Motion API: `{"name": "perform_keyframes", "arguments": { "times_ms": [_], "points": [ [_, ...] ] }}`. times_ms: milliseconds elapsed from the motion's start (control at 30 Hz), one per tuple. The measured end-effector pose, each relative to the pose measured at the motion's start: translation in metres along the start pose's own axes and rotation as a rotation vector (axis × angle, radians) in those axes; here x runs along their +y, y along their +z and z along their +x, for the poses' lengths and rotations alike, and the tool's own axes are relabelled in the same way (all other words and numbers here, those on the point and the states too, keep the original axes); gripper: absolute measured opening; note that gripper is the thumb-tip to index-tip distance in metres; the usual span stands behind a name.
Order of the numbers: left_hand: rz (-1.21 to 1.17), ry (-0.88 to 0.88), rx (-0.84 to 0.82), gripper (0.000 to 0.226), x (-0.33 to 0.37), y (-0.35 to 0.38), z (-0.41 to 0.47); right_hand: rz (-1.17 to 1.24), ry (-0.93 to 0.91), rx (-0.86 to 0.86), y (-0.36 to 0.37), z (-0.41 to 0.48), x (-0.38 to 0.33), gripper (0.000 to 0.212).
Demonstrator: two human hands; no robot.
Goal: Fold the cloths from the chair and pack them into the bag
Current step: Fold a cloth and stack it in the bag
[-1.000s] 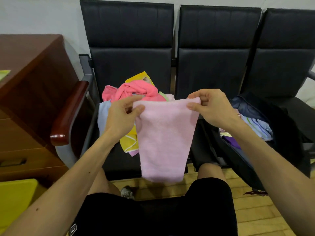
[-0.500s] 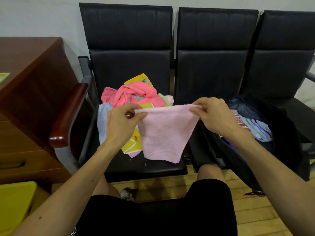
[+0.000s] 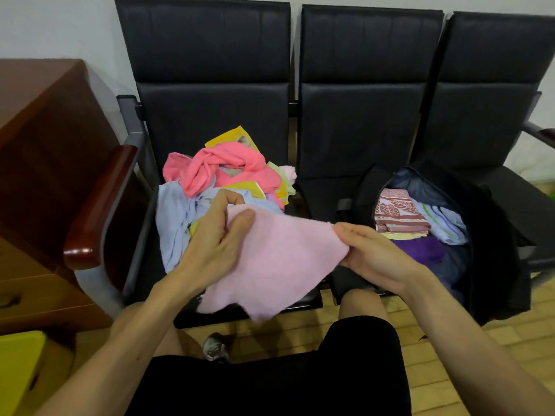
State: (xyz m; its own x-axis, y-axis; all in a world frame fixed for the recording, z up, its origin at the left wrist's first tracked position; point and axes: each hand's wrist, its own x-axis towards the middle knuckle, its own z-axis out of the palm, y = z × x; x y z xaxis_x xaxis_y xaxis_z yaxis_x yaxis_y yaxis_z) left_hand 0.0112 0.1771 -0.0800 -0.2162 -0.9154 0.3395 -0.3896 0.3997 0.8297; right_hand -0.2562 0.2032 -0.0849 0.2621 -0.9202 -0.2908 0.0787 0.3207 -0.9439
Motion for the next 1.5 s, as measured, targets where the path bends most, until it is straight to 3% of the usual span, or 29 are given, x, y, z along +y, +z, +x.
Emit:
{"name": "perform_keyframes", "arguments": {
  "times_ms": [100,133,267,400,500,633,733,833,900,1033,1167,1333,1433,1500],
  "points": [
    [-0.127,-0.026,0.145,0.011,0.011,0.01,0.008,0.463,0.012,0.047,0.021,0.001,0.003,0.057],
    [-0.165,-0.042,0.183,0.009,0.013,0.014,0.012,0.478,0.049,0.065,0.03,0.001,0.012,0.054],
    [-0.251,-0.162,0.24,0.005,0.005,0.018,0.019,-0.089,0.195,-0.131,0.061,-0.008,0.079,0.024],
    [-0.317,-0.316,0.311,0.008,-0.016,0.006,0.023,0.067,0.211,-0.028,0.063,-0.009,0.096,0.019],
    [-0.344,-0.469,0.411,0.013,-0.034,-0.006,0.027,0.222,0.206,0.023,0.055,-0.007,0.09,0.057],
    [-0.481,-0.73,0.34,0.016,-0.054,-0.004,0.02,0.271,0.094,-0.027,0.05,-0.006,0.075,0.054],
    [-0.736,-0.875,0.238,0.029,-0.061,-0.003,0.012,0.349,0.071,-0.037,0.059,-0.011,0.055,0.061],
    [-1.083,-0.904,0.192,0.042,-0.06,-0.001,0.001,0.448,0.12,0.096,0.065,-0.012,0.041,0.05],
    [-1.236,-0.882,0.215,0.062,-0.061,0.007,-0.011,0.475,0.114,0.133,0.07,-0.013,0.034,0.037],
    [-1.445,-0.948,0.128,0.087,-0.063,0.033,-0.043,0.555,0.087,0.163,0.076,-0.011,0.03,0.041],
    [-1.387,-1.102,-0.011,0.092,-0.058,0.052,-0.07,0.609,0.132,0.189,0.075,-0.009,0.032,0.059],
    [-1.306,-1.1,-0.106,0.09,-0.058,0.044,-0.079,0.596,0.113,0.156,0.07,-0.011,0.039,0.088],
    [-1.144,-1.004,-0.139,0.055,-0.049,0.04,-0.077,0.489,0.082,0.162,0.069,-0.018,0.039,0.054],
    [-0.934,-0.911,-0.073,0.037,-0.05,0.035,-0.074,0.284,0.078,0.237,0.066,-0.019,0.042,0.027]
  ]
}}
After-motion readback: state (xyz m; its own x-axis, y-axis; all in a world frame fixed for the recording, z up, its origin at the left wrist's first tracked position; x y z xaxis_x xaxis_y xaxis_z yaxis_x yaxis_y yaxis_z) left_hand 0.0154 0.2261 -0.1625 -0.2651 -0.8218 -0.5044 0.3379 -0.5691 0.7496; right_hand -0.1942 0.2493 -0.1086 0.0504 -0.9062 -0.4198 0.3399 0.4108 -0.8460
